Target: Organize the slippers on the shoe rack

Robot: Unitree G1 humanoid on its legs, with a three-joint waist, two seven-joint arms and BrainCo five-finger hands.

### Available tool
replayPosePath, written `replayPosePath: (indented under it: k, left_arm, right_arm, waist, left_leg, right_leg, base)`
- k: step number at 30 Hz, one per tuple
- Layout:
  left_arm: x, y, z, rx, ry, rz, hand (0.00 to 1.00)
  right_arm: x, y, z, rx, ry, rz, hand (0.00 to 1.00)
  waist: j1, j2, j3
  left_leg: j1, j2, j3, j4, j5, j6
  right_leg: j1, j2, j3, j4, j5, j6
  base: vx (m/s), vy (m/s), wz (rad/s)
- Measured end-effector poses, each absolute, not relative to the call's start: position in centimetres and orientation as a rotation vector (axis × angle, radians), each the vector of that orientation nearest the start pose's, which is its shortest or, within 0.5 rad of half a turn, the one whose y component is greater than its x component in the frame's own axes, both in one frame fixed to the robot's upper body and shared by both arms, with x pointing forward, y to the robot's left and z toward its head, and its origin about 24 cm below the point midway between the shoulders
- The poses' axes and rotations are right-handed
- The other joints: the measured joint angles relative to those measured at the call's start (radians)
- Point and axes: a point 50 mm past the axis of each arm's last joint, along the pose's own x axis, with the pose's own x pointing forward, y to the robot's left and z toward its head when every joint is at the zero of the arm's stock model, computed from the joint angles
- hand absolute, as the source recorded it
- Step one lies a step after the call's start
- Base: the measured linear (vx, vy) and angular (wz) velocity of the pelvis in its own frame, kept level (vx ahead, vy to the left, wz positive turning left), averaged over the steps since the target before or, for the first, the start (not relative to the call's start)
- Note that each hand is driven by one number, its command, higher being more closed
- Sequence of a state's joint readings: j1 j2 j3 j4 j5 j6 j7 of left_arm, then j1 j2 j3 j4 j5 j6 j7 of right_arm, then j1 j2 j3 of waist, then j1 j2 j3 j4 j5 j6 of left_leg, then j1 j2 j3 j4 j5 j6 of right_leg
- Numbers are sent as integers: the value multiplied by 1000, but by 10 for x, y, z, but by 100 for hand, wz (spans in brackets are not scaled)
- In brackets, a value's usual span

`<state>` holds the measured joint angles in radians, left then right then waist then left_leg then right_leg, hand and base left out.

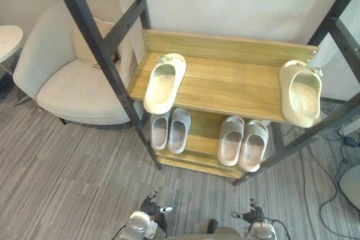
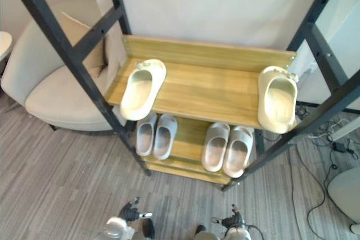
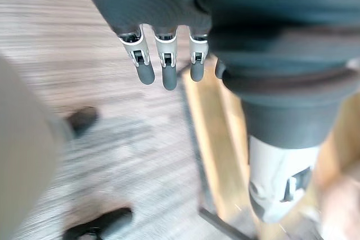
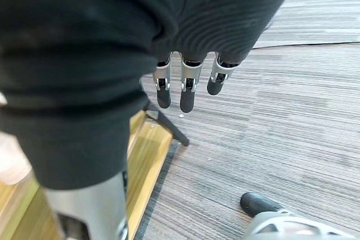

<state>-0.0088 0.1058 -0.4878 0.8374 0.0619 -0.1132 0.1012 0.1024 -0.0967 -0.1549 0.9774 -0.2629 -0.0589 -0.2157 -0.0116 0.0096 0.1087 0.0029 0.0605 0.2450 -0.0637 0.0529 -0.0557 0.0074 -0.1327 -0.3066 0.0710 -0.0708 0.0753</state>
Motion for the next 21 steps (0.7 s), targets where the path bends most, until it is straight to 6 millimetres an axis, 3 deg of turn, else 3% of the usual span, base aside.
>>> replayPosePath:
  k: [5, 7, 13, 21]
  left_arm:
    - [177, 58, -77, 200, 423, -560, 0]
    - [180, 38, -49, 84, 304, -647, 0]
    - [189, 11, 4, -123, 117, -730, 0]
    - [218, 2, 82, -234, -191, -735, 0]
  right_arm:
    - [95, -221, -151, -350, 1026, -275, 0]
    - [91, -223, -152, -342, 1041, -288, 0]
    - [90, -224, -152, -350, 1042, -297, 0]
    - [90, -228, -151, -387, 1040, -295, 0]
  waist:
    - [-1, 12, -10]
    - [-1, 17, -17]
    - [-4, 22, -22]
    - [-5, 32, -35]
  left_leg:
    - [19, -15, -10, -25, 7, 7]
    - [30, -19, -11, -38, 7, 7]
    - [33, -19, -28, -38, 7, 7]
    - [34, -16, -32, -39, 7, 7]
  right_leg:
    - [23, -6, -9, -25, 9, 6]
    - [32, -7, -9, -34, 10, 8]
    - [48, -2, -19, -48, 13, 8]
    - [63, 6, -20, -78, 32, 3]
  base:
    - [32, 34, 5]
    - [47, 26, -1]
    - [47, -3, 3]
    - [4, -1, 1]
